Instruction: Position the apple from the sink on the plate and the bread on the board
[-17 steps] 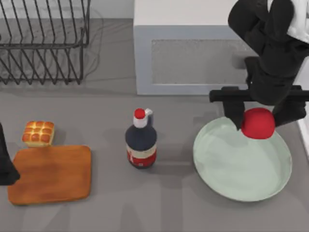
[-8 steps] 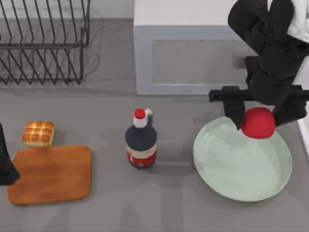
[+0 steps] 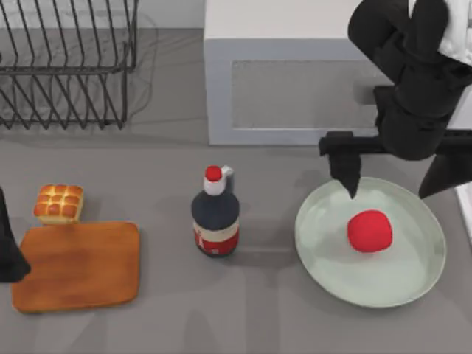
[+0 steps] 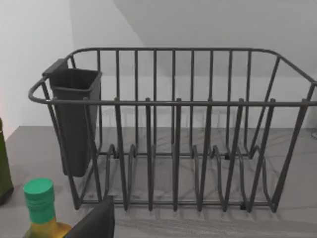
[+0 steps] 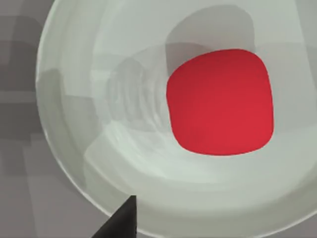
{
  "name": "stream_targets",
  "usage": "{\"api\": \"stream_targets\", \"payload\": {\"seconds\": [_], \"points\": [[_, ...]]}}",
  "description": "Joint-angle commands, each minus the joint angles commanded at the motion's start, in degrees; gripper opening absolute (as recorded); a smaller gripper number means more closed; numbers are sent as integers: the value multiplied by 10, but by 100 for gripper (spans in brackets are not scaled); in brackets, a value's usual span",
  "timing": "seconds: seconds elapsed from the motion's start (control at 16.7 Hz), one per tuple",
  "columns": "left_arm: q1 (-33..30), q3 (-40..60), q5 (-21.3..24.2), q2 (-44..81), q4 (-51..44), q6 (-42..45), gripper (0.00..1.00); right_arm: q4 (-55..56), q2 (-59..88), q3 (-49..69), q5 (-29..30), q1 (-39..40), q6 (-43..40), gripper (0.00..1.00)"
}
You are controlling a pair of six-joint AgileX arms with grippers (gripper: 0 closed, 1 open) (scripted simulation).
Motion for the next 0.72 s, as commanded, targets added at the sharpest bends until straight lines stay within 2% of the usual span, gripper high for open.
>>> {"api": "stream_targets", "payload": {"seconds": [0.48,0.72], "points": [[0,0,0,0,0,0,100,0,0,0,0,-1,0,100],[0,0,0,0,0,0,100,39,-60,-46,0,-16,-16,100]]}}
